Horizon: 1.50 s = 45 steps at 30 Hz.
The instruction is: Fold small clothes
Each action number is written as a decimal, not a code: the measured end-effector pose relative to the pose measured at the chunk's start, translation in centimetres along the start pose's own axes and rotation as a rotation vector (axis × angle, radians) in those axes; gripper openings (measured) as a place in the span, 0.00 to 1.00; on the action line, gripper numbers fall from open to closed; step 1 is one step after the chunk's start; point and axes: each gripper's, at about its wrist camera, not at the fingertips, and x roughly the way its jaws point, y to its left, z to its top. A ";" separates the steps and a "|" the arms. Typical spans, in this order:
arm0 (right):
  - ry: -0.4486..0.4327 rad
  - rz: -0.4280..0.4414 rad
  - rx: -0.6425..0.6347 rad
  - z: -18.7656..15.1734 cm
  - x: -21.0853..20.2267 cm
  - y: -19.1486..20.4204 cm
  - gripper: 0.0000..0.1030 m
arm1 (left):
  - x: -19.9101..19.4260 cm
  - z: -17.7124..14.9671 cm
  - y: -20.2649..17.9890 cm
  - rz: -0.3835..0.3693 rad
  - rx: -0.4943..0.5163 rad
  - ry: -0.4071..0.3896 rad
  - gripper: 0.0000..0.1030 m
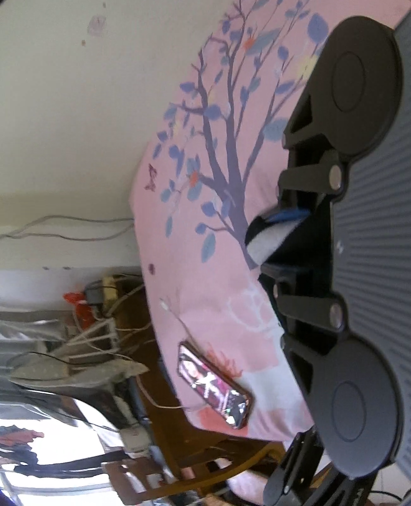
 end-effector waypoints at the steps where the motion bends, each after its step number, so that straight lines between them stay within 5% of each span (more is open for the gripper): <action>1: -0.005 -0.010 -0.011 0.0 0.6 0.3 0.38 | 0.2 0.0 0.2 0.001 -0.010 -0.005 0.23; 7: -0.039 -0.050 -0.038 -0.4 1.1 0.7 0.43 | 0.6 0.3 -0.6 0.098 0.044 -0.009 0.44; 11: -0.060 -0.045 0.035 -0.7 -0.1 -0.5 0.64 | 0.1 1.0 -1.5 0.131 0.076 -0.016 0.58; 15: -0.155 -0.013 0.121 -1.8 -4.2 -1.7 0.76 | -0.6 2.2 -2.5 0.138 0.116 -0.062 0.99; 20: -0.272 -0.014 0.286 -5.9 -10.3 -3.7 0.81 | 1.1 3.4 -2.9 0.153 0.125 -0.046 1.00; 24: -0.268 -0.033 0.441 -10.0 -12.9 -5.7 0.83 | 3.1 3.2 -2.3 0.149 0.089 0.001 1.00; 29: -0.242 0.044 0.622 -14.1 -13.5 -7.3 0.83 | 3.8 2.6 -1.8 0.126 0.050 0.018 1.00; 34: -0.184 0.158 0.635 -14.9 -11.4 -6.2 0.85 | 3.8 2.2 -2.1 0.134 0.056 0.007 1.00; 45: -0.209 0.169 0.599 -14.8 -10.8 -5.5 0.85 | 4.9 2.1 -3.3 0.020 0.047 0.031 1.00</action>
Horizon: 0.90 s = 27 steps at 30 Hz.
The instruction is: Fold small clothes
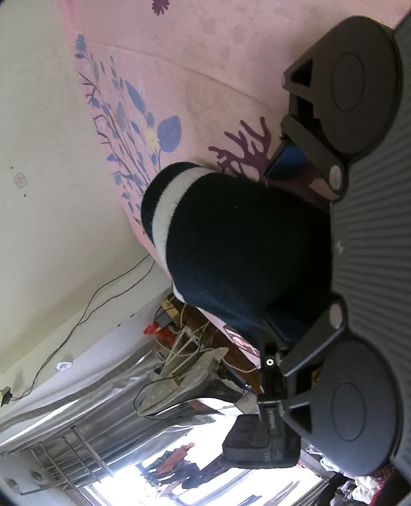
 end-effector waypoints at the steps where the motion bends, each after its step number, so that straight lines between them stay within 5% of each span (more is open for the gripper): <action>1: -0.003 -0.002 -0.001 -0.1 0.0 0.0 0.85 | 0.1 0.1 0.0 -0.003 0.001 0.001 1.00; 9: -0.007 -0.008 -0.006 -0.1 -0.1 -0.1 0.85 | -0.1 -0.5 -0.2 -0.011 0.049 -0.016 1.00; 17: -0.008 -0.008 -0.006 -0.2 -0.1 0.0 0.85 | -2.1 0.0 2.3 -0.003 -0.037 -0.019 1.00; 22: -0.007 -0.007 -0.006 -0.1 -0.1 -0.1 0.85 | -3.1 0.5 5.4 -0.112 -0.186 0.005 1.00; 27: -0.008 -0.007 -0.006 -0.1 -0.1 -0.1 0.85 | -2.1 0.8 4.4 -0.149 -0.153 0.043 1.00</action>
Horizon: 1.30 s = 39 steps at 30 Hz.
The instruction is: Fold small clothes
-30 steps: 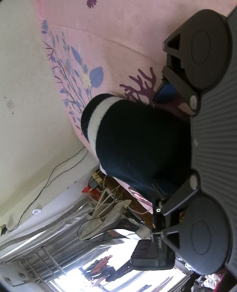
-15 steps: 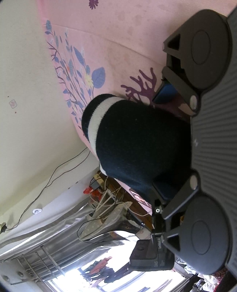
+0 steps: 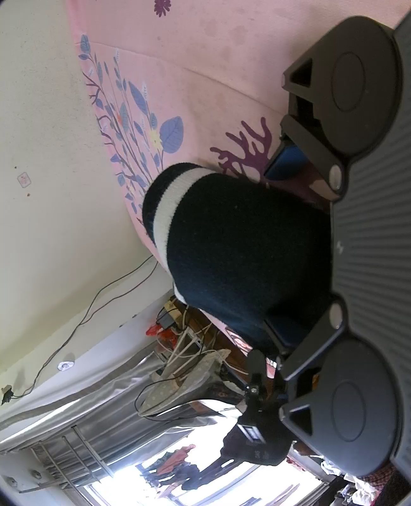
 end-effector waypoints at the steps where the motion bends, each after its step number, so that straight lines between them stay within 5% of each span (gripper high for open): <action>1: 0.001 0.001 -0.001 0.0 0.0 0.0 0.85 | 0.4 0.0 -0.3 -0.014 0.007 0.014 1.00; 4: 0.001 0.001 -0.001 0.0 0.0 -0.1 0.85 | 1.7 -0.3 -1.0 -0.102 -0.012 0.069 1.00; 15: -0.013 0.006 0.020 0.6 -0.2 -0.4 0.85 | 4.1 -0.3 -2.1 -0.181 -0.019 0.088 1.00; 26: 0.000 -0.017 0.005 0.4 0.2 -0.1 0.85 | 3.7 -1.4 -3.6 -0.121 0.126 0.055 1.00; 39: -0.011 -0.019 0.014 0.1 0.2 0.0 0.85 | 3.2 -1.8 -3.1 -0.135 0.102 0.027 1.00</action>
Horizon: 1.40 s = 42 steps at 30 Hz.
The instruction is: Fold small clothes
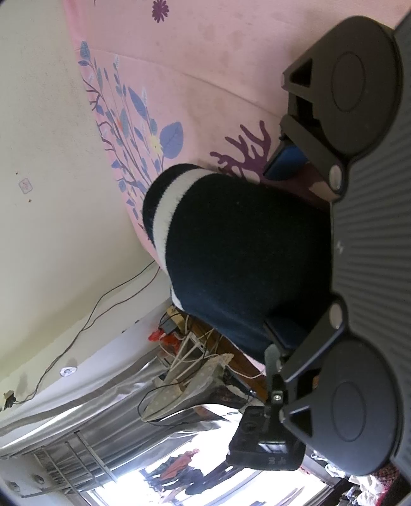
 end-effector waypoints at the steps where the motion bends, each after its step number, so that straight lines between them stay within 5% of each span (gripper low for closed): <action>1: 0.002 0.000 0.003 0.0 0.0 0.0 0.85 | -0.1 -0.1 0.0 -0.001 -0.002 -0.005 1.00; 9: 0.001 -0.002 0.003 0.0 -0.1 0.0 0.85 | -0.4 -0.3 0.0 0.012 0.004 -0.014 1.00; 17: -0.003 0.004 0.004 -0.1 -0.2 -0.1 0.85 | 0.2 -0.6 -1.7 0.104 0.099 0.004 1.00; 42: 0.004 0.011 0.000 -0.2 -0.2 0.1 0.85 | 0.1 -1.0 -2.6 0.186 0.121 0.008 1.00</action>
